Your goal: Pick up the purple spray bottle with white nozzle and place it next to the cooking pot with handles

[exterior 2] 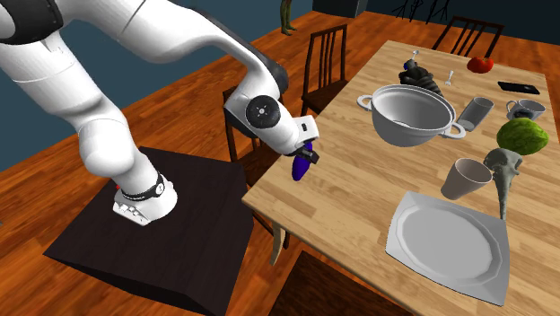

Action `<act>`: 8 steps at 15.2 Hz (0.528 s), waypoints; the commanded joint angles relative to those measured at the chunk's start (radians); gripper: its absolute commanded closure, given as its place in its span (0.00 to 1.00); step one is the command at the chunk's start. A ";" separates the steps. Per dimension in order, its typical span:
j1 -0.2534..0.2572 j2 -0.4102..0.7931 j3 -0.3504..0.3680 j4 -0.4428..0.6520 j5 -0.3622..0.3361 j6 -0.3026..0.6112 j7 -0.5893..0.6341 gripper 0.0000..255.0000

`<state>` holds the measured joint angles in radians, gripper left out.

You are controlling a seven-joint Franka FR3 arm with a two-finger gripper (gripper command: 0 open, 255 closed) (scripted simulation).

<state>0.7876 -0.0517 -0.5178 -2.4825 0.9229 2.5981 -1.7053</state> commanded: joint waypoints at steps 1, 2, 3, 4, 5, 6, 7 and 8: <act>0.010 0.036 0.003 0.013 0.054 0.006 -0.039 0.00; 0.014 0.053 0.006 0.020 0.078 0.009 -0.055 0.00; 0.019 0.080 0.011 0.031 0.115 0.012 -0.080 0.00; 0.018 0.080 0.012 0.031 0.115 0.012 -0.080 0.00; 0.018 0.080 0.012 0.031 0.115 0.012 -0.080 0.00; 0.018 0.080 0.012 0.031 0.115 0.012 -0.080 0.00; 0.018 0.080 0.012 0.031 0.115 0.012 -0.080 0.00; 0.018 0.080 0.012 0.031 0.115 0.012 -0.080 0.00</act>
<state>0.8050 0.0273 -0.5060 -2.4523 1.0370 2.6099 -1.7846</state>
